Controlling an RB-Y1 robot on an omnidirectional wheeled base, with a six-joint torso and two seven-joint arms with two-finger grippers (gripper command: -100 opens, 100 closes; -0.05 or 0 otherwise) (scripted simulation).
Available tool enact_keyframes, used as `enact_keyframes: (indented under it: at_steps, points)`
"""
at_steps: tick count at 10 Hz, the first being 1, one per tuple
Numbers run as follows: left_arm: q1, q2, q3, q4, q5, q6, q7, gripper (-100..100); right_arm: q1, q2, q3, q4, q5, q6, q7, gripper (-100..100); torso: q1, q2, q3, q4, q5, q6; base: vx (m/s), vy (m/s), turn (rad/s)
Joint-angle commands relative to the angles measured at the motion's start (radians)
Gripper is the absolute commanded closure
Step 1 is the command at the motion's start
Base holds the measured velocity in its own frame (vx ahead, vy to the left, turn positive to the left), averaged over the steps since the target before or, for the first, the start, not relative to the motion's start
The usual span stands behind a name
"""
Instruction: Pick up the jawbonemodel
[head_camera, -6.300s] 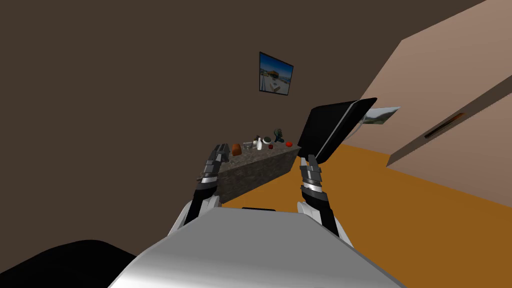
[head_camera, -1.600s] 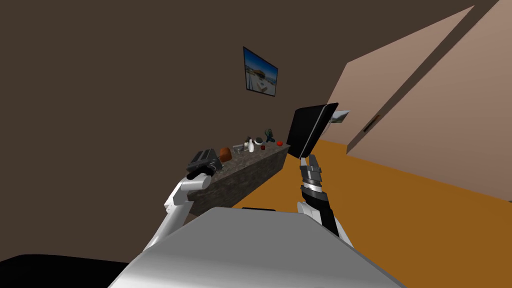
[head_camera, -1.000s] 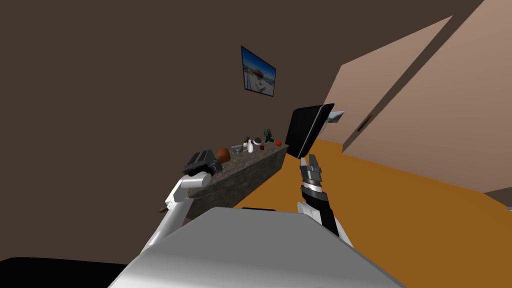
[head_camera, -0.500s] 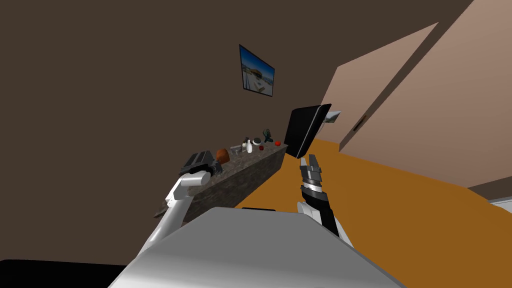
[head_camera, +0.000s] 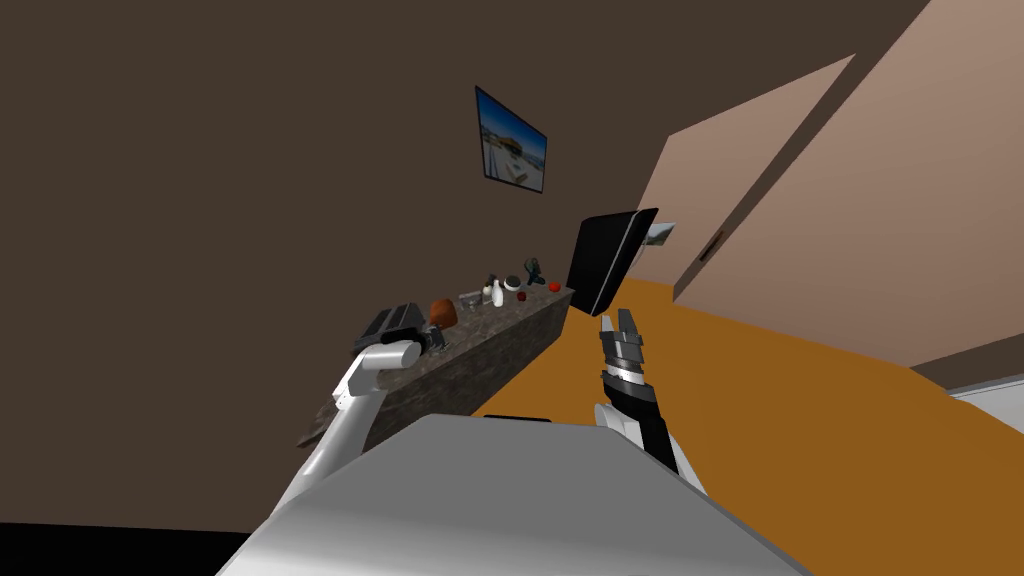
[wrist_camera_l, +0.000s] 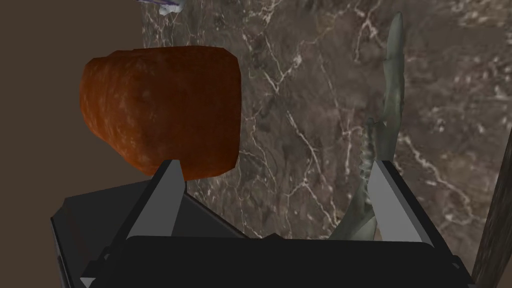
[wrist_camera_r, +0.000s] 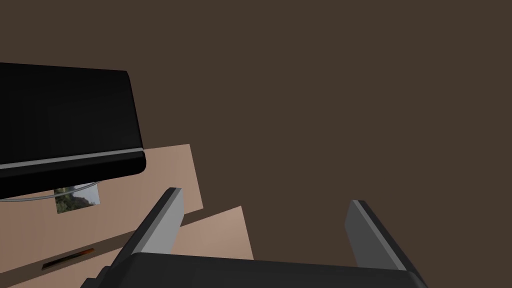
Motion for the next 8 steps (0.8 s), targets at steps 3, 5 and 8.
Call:
enact_keyframes:
  at_steps: [3, 5, 8]
  points:
    - [-0.026, 0.025, 0.010, 0.026, 0.044, 0.104, 0.042, -100, 0.000, 0.000, 0.000, 0.000, 0.000, 0.000, 0.000, 0, 0.000, 0.000, 0.000, 0.000, 0.000, 0.000, 0.021, 0.022, -0.077]
    - [-0.026, 0.025, 0.010, 0.026, 0.044, 0.140, 0.042, -100, 0.000, 0.000, 0.000, 0.000, 0.000, 0.000, 0.000, 0, 0.001, -0.001, 0.000, 0.000, 0.000, 0.000, 0.016, 0.020, -0.015]
    - [-0.047, 0.044, 0.015, 0.049, 0.081, 0.234, 0.081, -100, 0.000, 0.000, 0.000, 0.000, 0.000, 0.000, 0.000, 0, 0.001, 0.000, 0.000, 0.000, 0.000, 0.000, 0.020, 0.022, -0.073]
